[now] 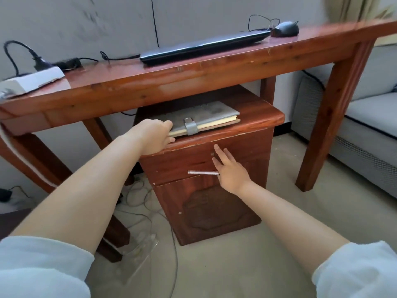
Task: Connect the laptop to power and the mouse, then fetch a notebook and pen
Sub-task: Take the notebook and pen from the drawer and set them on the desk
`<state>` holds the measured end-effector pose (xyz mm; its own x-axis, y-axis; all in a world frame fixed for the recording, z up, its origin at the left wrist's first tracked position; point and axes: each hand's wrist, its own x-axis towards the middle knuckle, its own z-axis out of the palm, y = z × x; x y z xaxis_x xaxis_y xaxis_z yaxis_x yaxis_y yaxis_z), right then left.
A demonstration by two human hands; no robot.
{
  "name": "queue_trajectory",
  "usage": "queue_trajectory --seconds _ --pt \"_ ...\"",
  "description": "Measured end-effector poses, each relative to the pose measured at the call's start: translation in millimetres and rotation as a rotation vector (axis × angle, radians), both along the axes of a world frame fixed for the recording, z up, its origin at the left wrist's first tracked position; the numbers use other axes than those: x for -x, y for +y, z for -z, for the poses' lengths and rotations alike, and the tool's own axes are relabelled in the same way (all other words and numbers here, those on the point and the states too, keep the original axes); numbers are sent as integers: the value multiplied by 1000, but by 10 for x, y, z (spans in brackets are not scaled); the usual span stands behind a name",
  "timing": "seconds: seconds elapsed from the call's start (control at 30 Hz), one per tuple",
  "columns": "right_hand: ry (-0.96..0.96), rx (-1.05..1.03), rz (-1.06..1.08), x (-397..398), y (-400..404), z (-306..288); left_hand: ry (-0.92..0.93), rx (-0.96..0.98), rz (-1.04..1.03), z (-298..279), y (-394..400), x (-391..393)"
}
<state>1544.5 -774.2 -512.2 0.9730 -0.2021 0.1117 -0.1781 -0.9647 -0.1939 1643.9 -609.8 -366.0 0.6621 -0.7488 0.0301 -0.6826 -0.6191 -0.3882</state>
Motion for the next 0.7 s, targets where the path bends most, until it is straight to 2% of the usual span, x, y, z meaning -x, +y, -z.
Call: queue_trajectory --seconds 0.17,0.33,0.53,0.7 --pt "132 -112 -45 -13 -203 -46 -34 -72 21 19 -58 26" --pt "238 -258 82 338 -186 -360 24 -161 28 -249 -76 53" --pt "244 -611 290 475 -114 -1292 65 -180 2 -979 47 137" --pt "302 -694 283 392 -1 -2294 333 6 -232 -1676 445 308"
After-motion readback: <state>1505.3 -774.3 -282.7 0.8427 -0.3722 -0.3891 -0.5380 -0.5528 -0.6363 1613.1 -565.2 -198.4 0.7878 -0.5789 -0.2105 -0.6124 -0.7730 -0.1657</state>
